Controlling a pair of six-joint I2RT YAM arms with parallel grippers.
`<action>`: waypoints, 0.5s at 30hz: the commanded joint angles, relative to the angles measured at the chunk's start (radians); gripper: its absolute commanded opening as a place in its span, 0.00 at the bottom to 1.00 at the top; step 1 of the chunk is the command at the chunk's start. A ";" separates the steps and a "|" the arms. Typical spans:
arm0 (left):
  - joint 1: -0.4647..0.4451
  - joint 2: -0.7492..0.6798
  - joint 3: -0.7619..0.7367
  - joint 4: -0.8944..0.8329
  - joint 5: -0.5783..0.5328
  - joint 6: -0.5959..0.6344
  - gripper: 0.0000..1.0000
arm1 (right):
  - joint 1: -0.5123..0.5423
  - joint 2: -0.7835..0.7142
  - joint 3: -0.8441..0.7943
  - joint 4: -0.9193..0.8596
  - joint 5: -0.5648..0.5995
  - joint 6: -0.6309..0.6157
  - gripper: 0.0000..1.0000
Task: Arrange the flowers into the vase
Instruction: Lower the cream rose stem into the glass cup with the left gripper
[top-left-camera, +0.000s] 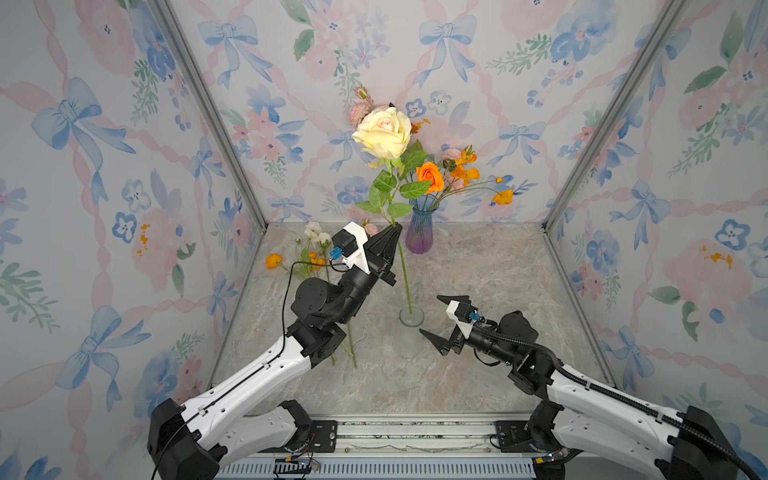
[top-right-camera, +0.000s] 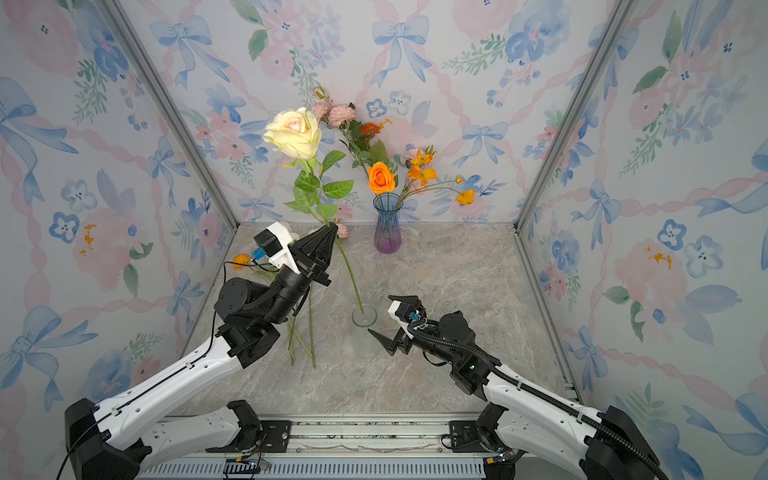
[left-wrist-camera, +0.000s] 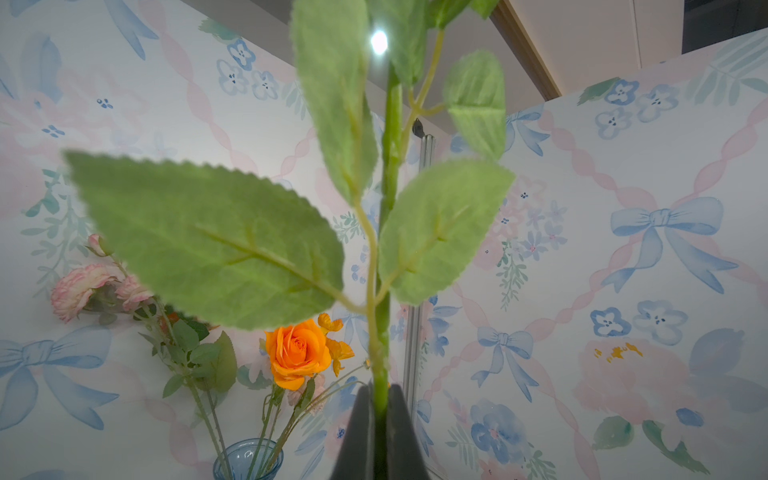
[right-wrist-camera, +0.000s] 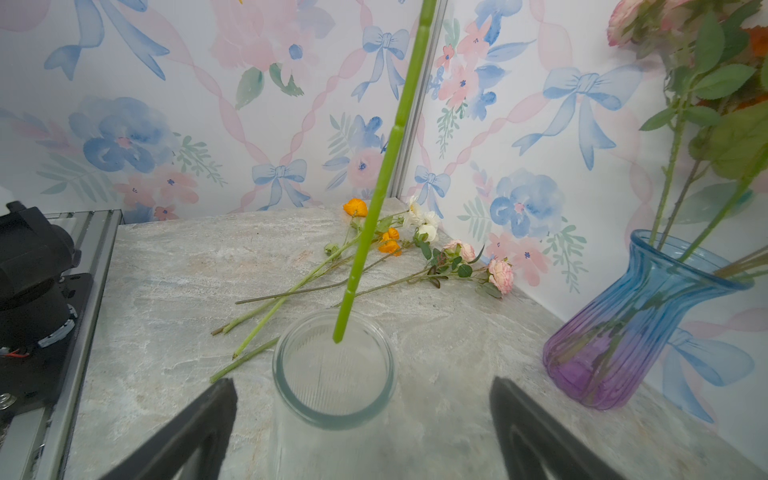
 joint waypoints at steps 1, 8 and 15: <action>-0.008 0.014 -0.040 0.051 0.020 0.002 0.00 | 0.010 0.000 -0.002 0.019 -0.009 -0.005 0.97; -0.027 0.027 -0.125 0.075 0.037 -0.038 0.00 | 0.010 -0.001 0.000 0.013 -0.006 -0.006 0.97; -0.057 0.029 -0.218 0.079 0.017 -0.076 0.01 | 0.011 0.003 0.003 0.010 -0.005 -0.006 0.97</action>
